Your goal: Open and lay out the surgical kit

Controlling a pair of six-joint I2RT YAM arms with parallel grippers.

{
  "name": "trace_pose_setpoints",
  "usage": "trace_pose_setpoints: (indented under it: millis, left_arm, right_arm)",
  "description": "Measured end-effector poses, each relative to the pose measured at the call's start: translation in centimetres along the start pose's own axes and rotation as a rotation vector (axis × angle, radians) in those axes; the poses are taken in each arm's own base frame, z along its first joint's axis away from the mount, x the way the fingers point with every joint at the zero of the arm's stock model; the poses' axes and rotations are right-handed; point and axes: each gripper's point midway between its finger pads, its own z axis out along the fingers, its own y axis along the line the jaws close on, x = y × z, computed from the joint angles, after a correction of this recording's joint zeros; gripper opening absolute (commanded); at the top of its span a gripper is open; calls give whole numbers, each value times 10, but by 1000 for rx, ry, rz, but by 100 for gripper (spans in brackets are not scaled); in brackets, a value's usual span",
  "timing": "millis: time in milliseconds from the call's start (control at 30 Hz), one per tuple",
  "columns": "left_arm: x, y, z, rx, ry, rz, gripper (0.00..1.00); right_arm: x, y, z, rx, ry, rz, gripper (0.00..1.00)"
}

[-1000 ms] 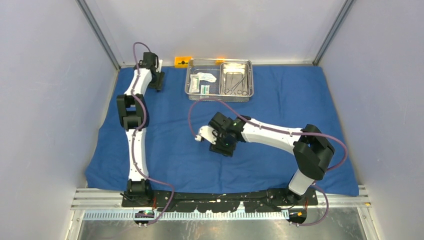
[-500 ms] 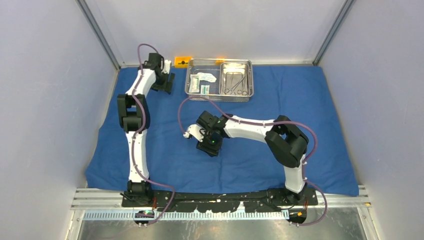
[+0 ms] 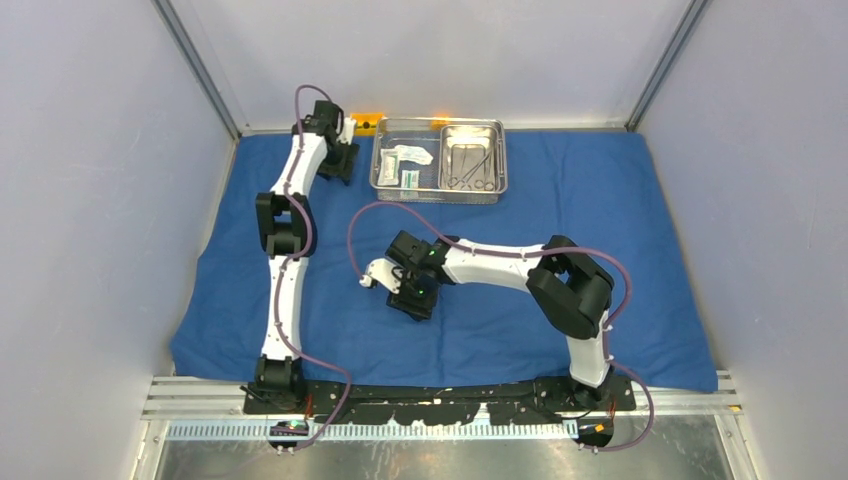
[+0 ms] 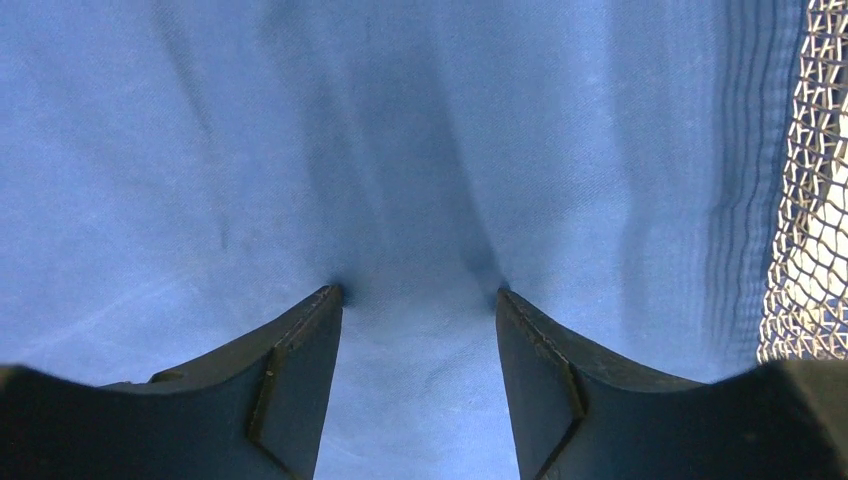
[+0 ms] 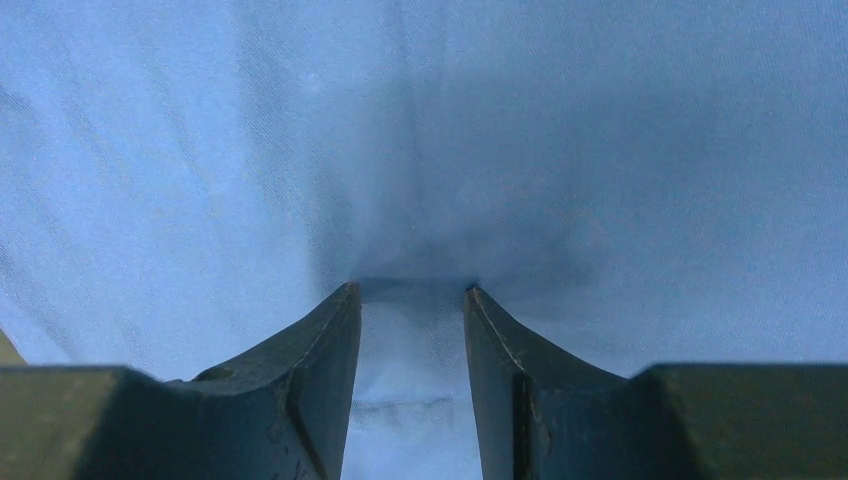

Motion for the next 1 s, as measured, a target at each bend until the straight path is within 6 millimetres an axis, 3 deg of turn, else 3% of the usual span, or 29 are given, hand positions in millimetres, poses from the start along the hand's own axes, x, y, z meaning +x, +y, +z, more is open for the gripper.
trace_pose_setpoints:
  millis: [1000]
  left_arm:
    - [-20,27,9,-147,-55,-10,49]
  right_arm:
    - [9,38,3,-16,23,-126,41]
